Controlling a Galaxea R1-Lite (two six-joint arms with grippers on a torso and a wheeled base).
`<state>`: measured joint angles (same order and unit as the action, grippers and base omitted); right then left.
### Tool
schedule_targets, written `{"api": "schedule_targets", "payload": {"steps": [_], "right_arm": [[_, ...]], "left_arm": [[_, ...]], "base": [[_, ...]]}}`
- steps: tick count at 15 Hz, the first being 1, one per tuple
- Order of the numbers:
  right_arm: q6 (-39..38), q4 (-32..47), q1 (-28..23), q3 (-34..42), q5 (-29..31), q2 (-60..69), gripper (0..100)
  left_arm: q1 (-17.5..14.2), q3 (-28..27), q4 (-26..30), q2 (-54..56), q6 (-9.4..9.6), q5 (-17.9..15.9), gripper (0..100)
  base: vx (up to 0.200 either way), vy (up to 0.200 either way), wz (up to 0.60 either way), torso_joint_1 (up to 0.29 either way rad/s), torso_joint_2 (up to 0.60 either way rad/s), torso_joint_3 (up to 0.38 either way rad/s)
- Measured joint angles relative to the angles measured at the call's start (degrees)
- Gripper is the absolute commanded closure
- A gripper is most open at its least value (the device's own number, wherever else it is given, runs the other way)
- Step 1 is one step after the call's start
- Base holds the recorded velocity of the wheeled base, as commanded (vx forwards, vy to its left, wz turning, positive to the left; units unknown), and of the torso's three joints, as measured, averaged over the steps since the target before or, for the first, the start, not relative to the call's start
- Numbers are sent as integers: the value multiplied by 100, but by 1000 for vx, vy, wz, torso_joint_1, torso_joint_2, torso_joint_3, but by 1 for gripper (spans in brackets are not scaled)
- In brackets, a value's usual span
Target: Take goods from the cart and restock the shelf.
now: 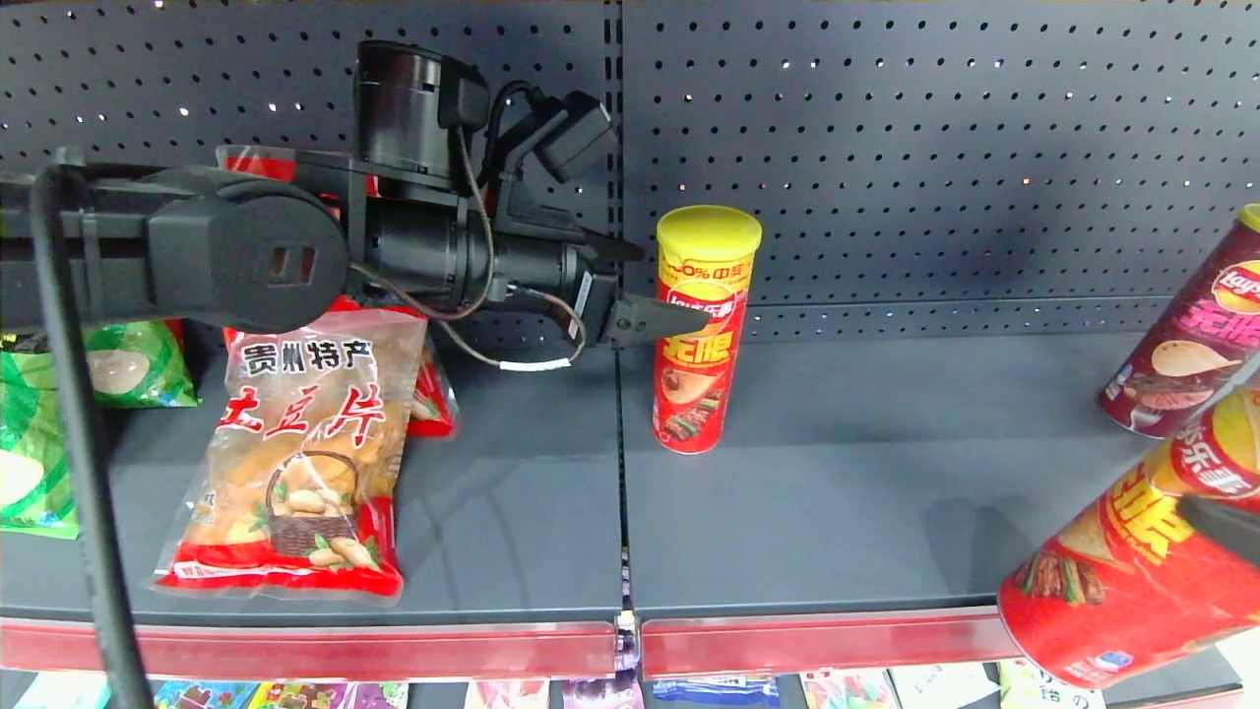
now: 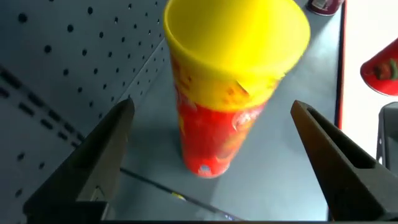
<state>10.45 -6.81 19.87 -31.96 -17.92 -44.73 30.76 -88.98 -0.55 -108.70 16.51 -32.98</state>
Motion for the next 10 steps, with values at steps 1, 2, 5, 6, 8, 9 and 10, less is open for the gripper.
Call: {"api": "schedule_targets", "payload": {"steps": [1, 2, 5, 6, 8, 9, 10], "right_arm": [[0, 9, -33, 10, -4, 0, 100], [0, 4, -69, 13, -4, 0, 100], [-2, 9, -111, 44, -4, 2, 100], [-2, 6, -116, 51, -13, 2, 100], [-2, 9, -116, 60, -13, -2, 100], [-2, 9, -116, 60, -15, -6, 100], [-2, 6, -116, 60, -15, -6, 100]], "left_arm": [[6, -132, -2, -102, 0, 0, 0], [22, -219, 4, -183, 0, 0, 0], [121, -316, 11, -358, 2, 5, 0], [143, -324, 1, -406, 2, 57, 0], [190, -369, -2, -486, 2, 68, 0], [207, -399, 0, -524, 2, 74, 0], [215, -451, -5, -566, 2, 74, 100]], "base": [[0, 0, 0, 0, 0, 0], [0, 0, 0, 0, 0, 0], [0, 0, 0, 0, 0, 0], [0, 0, 0, 0, 0, 0], [0, 0, 0, 0, 0, 0], [0, 0, 0, 0, 0, 0], [0, 0, 0, 0, 0, 0]]}}
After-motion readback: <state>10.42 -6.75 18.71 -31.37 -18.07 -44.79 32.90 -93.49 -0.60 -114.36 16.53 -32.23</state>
